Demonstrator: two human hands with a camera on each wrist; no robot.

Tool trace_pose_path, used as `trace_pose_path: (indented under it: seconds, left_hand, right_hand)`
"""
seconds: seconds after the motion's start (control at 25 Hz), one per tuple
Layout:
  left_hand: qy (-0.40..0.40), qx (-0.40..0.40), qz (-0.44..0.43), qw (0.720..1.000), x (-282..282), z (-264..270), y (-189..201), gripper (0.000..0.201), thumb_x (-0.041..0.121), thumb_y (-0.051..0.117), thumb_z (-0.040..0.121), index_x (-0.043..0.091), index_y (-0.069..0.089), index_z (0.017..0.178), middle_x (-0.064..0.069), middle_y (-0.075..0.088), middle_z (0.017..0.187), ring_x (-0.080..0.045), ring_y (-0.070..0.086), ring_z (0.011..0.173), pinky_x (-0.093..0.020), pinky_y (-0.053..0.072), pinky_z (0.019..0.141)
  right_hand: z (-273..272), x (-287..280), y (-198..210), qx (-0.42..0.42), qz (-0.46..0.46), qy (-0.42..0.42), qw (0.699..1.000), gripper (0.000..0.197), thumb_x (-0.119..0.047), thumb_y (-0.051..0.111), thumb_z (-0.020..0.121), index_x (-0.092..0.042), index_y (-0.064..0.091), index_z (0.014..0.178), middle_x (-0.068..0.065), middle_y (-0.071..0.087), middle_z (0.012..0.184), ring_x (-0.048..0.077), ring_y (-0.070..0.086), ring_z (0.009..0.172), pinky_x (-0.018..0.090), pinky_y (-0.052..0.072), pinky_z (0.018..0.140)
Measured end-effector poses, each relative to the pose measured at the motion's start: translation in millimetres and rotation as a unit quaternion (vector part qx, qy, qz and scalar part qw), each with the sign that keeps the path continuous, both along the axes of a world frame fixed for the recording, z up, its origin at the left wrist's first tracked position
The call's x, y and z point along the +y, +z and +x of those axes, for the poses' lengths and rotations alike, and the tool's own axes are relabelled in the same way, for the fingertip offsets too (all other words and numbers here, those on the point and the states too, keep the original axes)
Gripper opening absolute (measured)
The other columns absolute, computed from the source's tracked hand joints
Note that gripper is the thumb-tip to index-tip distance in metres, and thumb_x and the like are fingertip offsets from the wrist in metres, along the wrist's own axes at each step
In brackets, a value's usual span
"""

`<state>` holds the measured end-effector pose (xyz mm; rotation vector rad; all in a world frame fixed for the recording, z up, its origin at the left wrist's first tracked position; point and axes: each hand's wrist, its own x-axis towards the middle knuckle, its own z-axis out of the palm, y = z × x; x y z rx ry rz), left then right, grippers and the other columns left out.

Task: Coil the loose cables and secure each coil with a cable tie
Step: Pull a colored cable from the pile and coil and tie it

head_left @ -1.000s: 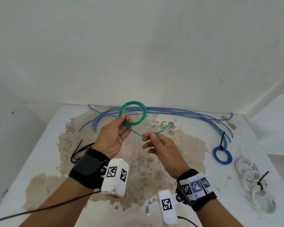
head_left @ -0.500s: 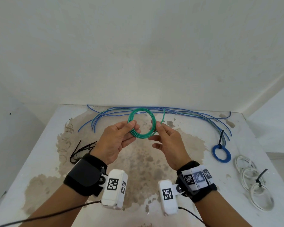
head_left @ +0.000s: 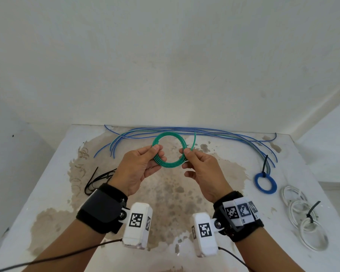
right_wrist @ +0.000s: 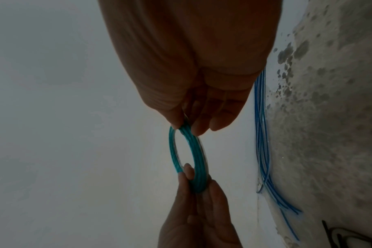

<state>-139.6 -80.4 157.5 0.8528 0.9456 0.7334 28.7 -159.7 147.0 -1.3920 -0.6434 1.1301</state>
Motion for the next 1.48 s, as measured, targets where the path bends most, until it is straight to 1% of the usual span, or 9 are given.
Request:
trace_pose_path:
  seconds: [0.24,0.36,0.56,0.68,0.88,1.0,1.16,1.32,1.48]
  left_hand:
    - [0.044,-0.05,-0.015,0.998,7,-1,2,0.016,0.024,0.056,0.101,0.016,0.069,0.099,0.005,0.073,0.084,-0.008,0.073,0.085,-0.021,0.058,0.073]
    - [0.077,-0.068,-0.019,0.995,14,0,7,0.02,0.025,0.054,0.102,0.018,0.069,0.091,0.007,0.074,0.083,-0.005,0.072,0.087,-0.019,0.056,0.074]
    - [0.129,-0.051,-0.025,0.99,25,1,10,0.019,0.02,0.053,0.103,0.016,0.068,0.092,0.006,0.075,0.08,-0.005,0.074,0.082,-0.019,0.056,0.065]
    - [0.123,-0.053,-0.031,0.99,23,-1,9,0.018,0.021,0.054,0.102,0.016,0.069,0.093,0.006,0.075,0.084,-0.005,0.073,0.083,-0.02,0.055,0.069]
    - [0.051,-0.04,-0.011,0.998,10,-7,7,0.016,0.024,0.056,0.1,0.017,0.07,0.101,0.005,0.076,0.09,-0.005,0.073,0.087,-0.021,0.056,0.076]
    - [0.034,-0.045,-0.015,0.998,5,-6,6,0.016,0.023,0.057,0.099,0.016,0.07,0.104,0.004,0.077,0.092,-0.006,0.073,0.085,-0.022,0.057,0.078]
    - [0.072,-0.086,-0.033,0.993,11,-6,7,0.016,0.022,0.054,0.101,0.018,0.069,0.097,0.007,0.076,0.089,-0.003,0.073,0.086,-0.022,0.057,0.082]
    - [0.115,-0.102,-0.051,0.987,20,-5,6,0.016,0.021,0.053,0.102,0.016,0.068,0.098,0.005,0.076,0.09,-0.005,0.073,0.087,-0.02,0.059,0.074]
    - [0.105,-0.079,-0.044,0.99,18,0,0,0.017,0.02,0.052,0.103,0.016,0.068,0.1,0.005,0.076,0.09,-0.005,0.073,0.087,-0.024,0.054,0.08]
  right_hand:
    - [-6,3,6,0.118,0.037,0.005,0.992,0.031,-0.036,0.053,0.102,-0.017,0.072,0.117,-0.003,0.072,0.105,0.013,0.067,0.078,0.027,0.052,0.067]
    - [-14,1,5,0.165,0.074,0.027,0.983,0.032,-0.04,0.051,0.094,-0.014,0.066,0.104,-0.001,0.074,0.105,0.013,0.07,0.078,0.024,0.052,0.065]
    - [-20,-6,1,0.131,0.087,0.066,0.985,0.03,-0.038,0.05,0.093,-0.011,0.061,0.098,0.002,0.075,0.103,0.011,0.063,0.067,0.024,0.049,0.064]
    - [-19,-8,2,0.123,0.079,0.062,0.987,0.031,-0.036,0.05,0.093,-0.009,0.062,0.099,0.003,0.075,0.101,0.011,0.061,0.064,0.024,0.048,0.063]
    - [-3,2,5,0.106,0.042,-0.017,0.993,0.027,-0.028,0.05,0.105,-0.013,0.068,0.119,0.0,0.074,0.093,0.01,0.061,0.066,0.023,0.051,0.06]
    - [4,7,10,0.094,0.031,-0.027,0.995,0.026,-0.027,0.054,0.105,-0.016,0.07,0.122,0.0,0.074,0.089,0.009,0.061,0.066,0.023,0.053,0.061]
    - [0,3,10,0.105,0.057,0.018,0.993,0.025,-0.024,0.047,0.106,-0.013,0.068,0.115,0.003,0.072,0.092,0.009,0.055,0.062,0.023,0.051,0.061]
    - [-9,-10,4,0.018,0.053,0.063,0.996,0.024,-0.025,0.045,0.108,-0.013,0.066,0.107,0.003,0.076,0.101,0.012,0.052,0.058,0.025,0.045,0.062]
    - [-3,-18,-1,-0.019,0.041,0.052,0.998,0.025,-0.027,0.045,0.108,-0.016,0.067,0.111,0.002,0.077,0.104,0.011,0.051,0.057,0.026,0.043,0.064]
